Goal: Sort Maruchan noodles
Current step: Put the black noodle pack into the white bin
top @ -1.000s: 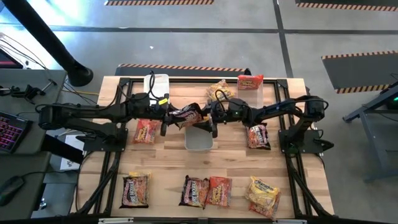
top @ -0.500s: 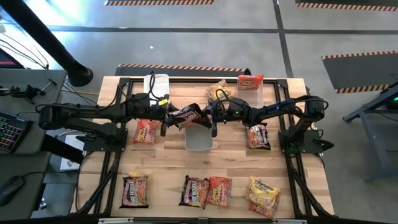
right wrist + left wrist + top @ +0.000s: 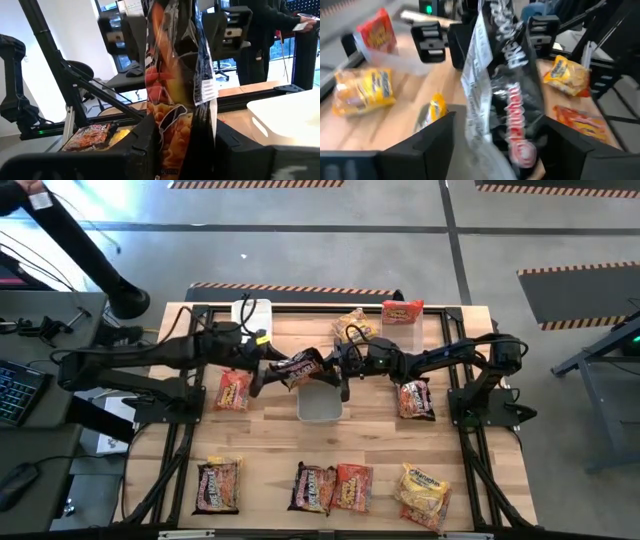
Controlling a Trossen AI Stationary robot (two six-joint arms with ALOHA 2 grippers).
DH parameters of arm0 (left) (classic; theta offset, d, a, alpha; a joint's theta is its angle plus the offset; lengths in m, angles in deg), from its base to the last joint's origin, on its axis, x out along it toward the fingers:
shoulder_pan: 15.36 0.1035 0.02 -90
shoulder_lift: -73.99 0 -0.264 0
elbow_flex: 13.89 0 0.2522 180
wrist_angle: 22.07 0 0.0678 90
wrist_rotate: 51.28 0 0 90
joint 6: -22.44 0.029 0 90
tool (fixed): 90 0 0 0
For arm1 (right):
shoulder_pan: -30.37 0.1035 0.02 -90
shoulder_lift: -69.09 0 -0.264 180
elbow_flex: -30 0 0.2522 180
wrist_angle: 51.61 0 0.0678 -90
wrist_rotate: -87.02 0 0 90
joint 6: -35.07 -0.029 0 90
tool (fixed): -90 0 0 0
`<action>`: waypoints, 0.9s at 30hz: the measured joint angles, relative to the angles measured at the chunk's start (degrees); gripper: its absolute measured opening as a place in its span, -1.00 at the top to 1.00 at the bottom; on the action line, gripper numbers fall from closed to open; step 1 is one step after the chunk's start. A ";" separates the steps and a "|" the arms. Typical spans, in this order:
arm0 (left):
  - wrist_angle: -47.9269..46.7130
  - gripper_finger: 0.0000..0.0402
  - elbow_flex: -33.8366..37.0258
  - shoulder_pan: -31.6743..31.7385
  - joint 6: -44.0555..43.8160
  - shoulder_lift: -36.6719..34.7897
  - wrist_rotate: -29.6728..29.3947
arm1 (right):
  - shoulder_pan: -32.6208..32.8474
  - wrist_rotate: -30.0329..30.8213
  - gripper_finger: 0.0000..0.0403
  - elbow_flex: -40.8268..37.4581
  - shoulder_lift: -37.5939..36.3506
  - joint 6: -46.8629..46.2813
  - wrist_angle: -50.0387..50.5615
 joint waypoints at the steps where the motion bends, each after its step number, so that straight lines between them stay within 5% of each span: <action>1: -1.69 -0.23 -1.39 0.09 -1.31 0.05 0.49 | 0.00 0.00 0.56 0.00 0.00 0.20 0.40; 7: -9.42 -0.28 -8.82 1.64 -5.57 2.78 3.40 | 0.02 1.81 0.57 0.00 -0.02 2.42 2.54; 20: -25.91 -0.28 -23.43 2.60 4.76 19.21 3.50 | 0.00 2.71 0.57 0.00 -0.02 3.08 3.36; 27: -30.07 0.08 -28.25 2.62 8.66 22.07 4.06 | 0.00 2.71 0.57 0.00 -0.02 4.08 3.73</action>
